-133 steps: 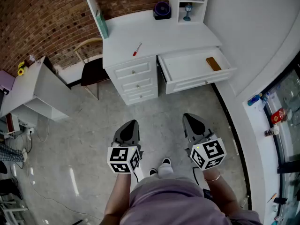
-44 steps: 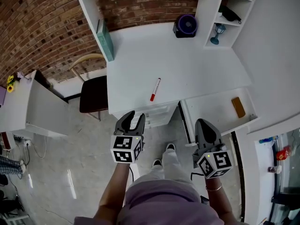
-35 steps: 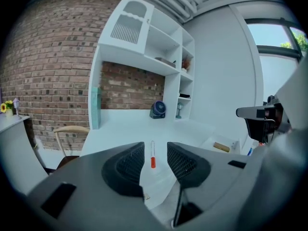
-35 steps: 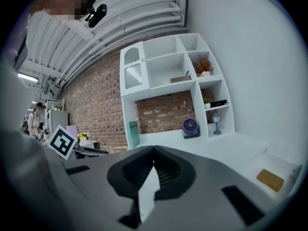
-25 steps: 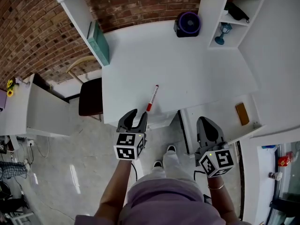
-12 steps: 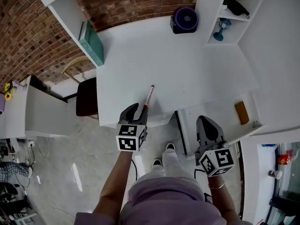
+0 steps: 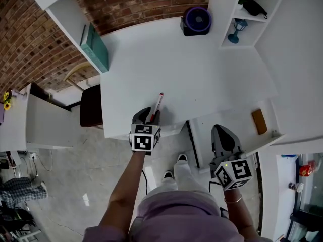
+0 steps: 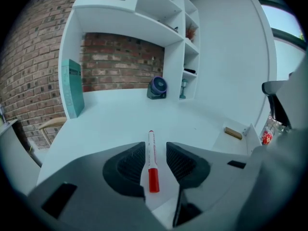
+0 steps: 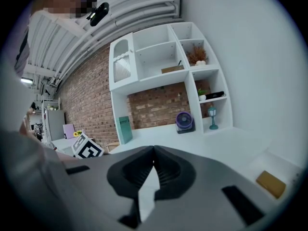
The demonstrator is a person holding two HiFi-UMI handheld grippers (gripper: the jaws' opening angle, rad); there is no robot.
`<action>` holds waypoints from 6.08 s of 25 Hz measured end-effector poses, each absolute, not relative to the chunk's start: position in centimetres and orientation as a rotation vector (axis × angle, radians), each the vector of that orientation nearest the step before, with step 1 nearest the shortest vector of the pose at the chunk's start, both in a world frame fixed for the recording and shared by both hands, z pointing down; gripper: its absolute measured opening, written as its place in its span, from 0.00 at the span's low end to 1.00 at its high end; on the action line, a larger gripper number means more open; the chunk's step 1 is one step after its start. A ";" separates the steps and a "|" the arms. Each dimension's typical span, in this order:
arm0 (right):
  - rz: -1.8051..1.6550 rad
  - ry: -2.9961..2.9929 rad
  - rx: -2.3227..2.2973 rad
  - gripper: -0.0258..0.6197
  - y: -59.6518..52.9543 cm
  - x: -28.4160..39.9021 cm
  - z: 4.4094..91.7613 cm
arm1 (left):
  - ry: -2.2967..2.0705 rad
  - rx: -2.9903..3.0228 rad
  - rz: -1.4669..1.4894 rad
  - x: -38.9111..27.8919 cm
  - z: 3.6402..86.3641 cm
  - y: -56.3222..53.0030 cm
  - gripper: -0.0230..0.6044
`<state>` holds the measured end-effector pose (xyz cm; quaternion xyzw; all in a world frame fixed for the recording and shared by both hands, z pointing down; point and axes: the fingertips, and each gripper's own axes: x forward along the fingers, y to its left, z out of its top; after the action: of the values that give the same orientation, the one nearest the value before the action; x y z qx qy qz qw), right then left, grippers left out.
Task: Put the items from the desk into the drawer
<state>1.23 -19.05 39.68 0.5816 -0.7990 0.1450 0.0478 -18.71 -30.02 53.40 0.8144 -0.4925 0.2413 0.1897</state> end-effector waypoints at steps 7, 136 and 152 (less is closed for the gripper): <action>0.451 -2.425 1.783 0.05 -19.6 1.8 39.9 | -1.366 2.263 0.780 -18.6 55.9 -31.6 0.25; 0.624 -1.711 2.546 0.05 -2.3 24.8 42.8 | -0.236 2.779 1.188 19.9 59.7 -16.6 0.14; 0.688 -1.631 2.582 0.05 -1.1 27.9 44.3 | -0.183 2.722 1.358 23.8 65.2 -16.5 0.14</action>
<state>27.92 -1.07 44.33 0.8247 -0.5210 0.2199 0.0056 23.76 -16.47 65.19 0.8923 -0.0598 0.4450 0.0473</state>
